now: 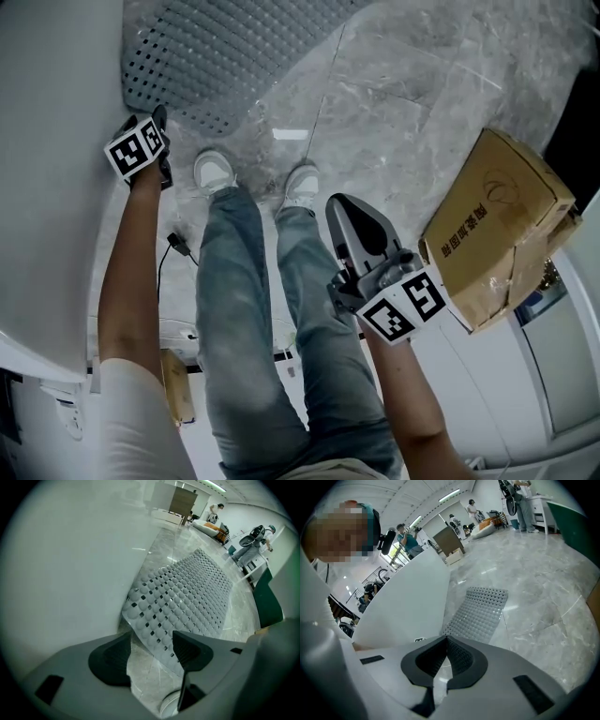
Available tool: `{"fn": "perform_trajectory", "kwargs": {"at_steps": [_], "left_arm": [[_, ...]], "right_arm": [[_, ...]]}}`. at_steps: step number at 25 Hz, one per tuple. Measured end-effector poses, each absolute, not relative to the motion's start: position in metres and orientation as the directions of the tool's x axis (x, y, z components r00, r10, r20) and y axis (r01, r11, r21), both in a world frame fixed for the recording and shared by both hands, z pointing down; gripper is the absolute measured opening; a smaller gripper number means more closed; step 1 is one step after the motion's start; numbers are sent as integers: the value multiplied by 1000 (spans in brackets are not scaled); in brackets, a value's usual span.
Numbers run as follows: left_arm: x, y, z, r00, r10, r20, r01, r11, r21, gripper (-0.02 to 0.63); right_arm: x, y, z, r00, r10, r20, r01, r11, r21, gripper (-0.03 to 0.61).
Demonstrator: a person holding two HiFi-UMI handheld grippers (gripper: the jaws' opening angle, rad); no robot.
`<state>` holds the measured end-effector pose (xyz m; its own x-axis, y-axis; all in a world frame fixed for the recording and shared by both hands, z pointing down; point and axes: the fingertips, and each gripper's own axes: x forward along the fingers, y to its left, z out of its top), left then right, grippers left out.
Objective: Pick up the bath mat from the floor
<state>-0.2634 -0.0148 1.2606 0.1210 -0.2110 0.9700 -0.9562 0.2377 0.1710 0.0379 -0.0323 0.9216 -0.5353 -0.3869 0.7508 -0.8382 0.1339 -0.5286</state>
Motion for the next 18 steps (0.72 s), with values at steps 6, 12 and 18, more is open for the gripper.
{"fn": "perform_trajectory", "kwargs": {"at_steps": [6,12,18], "left_arm": [[-266,-19,1288,131,-241,962,-960,212,184,284],[-270,-23,1317,99,-213,972,-946,283,158,284],[-273,-26,1323,89,-224,971,-938,308,157,236]], "right_arm": [[35,-19,938,-544,-361,757,-833,123,-540,26],[38,-15,951,-534,-363,764,-837,98,-539,26],[44,-11,956,-518,-358,777,-847,88,-524,26]]}}
